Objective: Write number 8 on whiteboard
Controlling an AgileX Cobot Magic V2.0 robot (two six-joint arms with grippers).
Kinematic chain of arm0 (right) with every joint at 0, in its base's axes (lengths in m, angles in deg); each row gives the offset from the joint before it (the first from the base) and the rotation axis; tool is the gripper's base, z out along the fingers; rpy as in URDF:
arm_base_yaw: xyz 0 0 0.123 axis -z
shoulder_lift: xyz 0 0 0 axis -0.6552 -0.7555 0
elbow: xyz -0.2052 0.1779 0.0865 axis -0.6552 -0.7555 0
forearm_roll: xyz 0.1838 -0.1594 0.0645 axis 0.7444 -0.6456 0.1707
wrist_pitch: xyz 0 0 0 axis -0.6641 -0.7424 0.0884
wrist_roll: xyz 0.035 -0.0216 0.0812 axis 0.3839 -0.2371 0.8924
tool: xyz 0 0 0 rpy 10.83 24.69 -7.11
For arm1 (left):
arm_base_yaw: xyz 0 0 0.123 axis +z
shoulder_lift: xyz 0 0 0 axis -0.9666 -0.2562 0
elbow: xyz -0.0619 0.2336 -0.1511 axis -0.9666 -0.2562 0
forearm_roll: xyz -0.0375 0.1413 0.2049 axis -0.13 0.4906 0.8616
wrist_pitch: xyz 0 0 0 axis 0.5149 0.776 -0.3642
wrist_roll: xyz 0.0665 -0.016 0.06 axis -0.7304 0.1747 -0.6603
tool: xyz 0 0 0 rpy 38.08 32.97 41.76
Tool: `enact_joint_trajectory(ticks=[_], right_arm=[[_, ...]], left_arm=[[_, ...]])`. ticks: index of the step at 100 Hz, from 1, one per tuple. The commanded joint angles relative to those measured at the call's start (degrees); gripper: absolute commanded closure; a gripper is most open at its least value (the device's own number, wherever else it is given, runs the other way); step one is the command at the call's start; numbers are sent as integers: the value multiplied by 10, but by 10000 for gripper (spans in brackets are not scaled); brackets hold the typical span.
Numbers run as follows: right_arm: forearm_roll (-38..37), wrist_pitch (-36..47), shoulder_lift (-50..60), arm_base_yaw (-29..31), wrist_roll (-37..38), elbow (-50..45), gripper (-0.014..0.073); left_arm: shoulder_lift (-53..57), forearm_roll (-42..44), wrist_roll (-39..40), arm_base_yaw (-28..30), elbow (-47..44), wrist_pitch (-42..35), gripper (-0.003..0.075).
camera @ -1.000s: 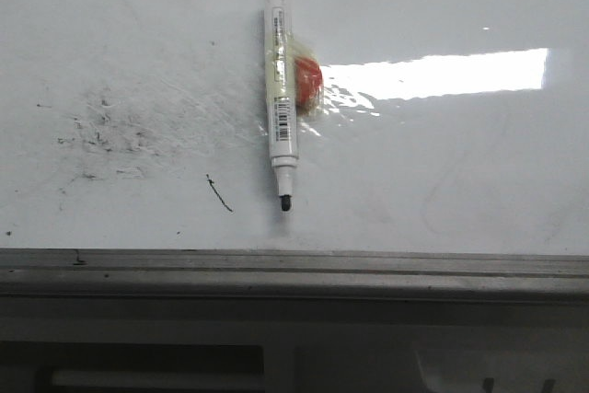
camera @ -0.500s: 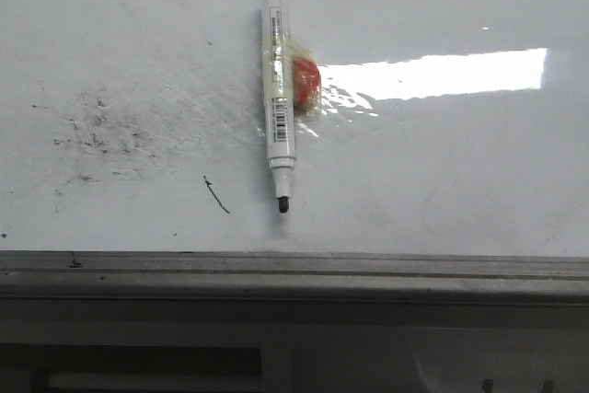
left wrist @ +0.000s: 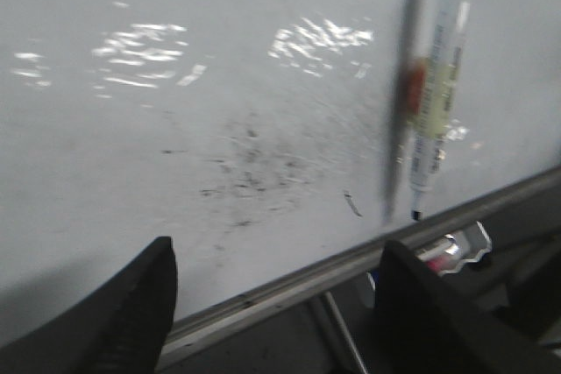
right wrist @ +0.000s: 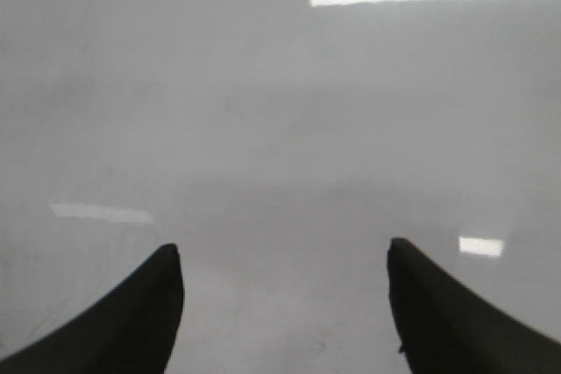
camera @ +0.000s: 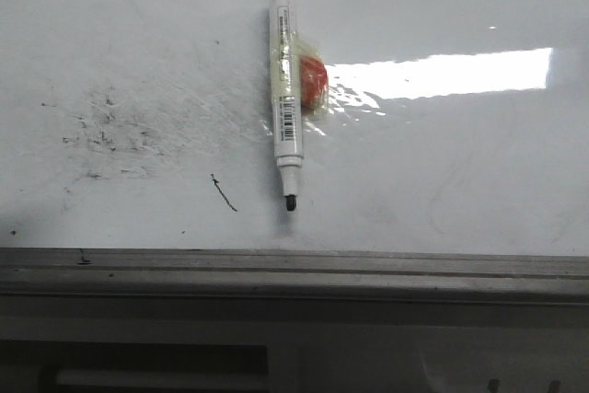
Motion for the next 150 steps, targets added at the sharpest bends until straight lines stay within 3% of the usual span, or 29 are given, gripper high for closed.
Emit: enact_joint_trajectory(ticks=[1,11,25,40,79,87,103,121,131,150], right_arm=[[-14,52,-17,-11,-7,21,135],[-17,52,-28,-15,-7,21,135],[-17,52,-37,-15,-7,21,135],[-17,52,-37,-15,-7,21,135],[-17,52,-37,-15,-7,21,135],[-17,52,-37,-15,-7,21,135],[-12,52,-37,-15,-7,21,135],[-8,44,-37,-19,-15,21,135],[12,24,-37,-32,-63,21,135],[181,5,-46,-80,-241,21,135]], left_arm=[[-35,-49,-16,-71,19,-68,283],[-74,-49,-16,-158,19,-149,283],[-128,-74,-16,-266,19,-319,283],[-174,-124,-16,-318,26,-395,283],[-256,-125,-16,-325,77,-403,284],[-271,-142,-16,-325,77,-404,315],[-292,-162,-16,-324,77,-400,463],[-276,-162,-17,-324,77,-371,739],[-249,-129,-31,-324,77,-324,741],[-178,-12,-99,-324,77,-199,741]])
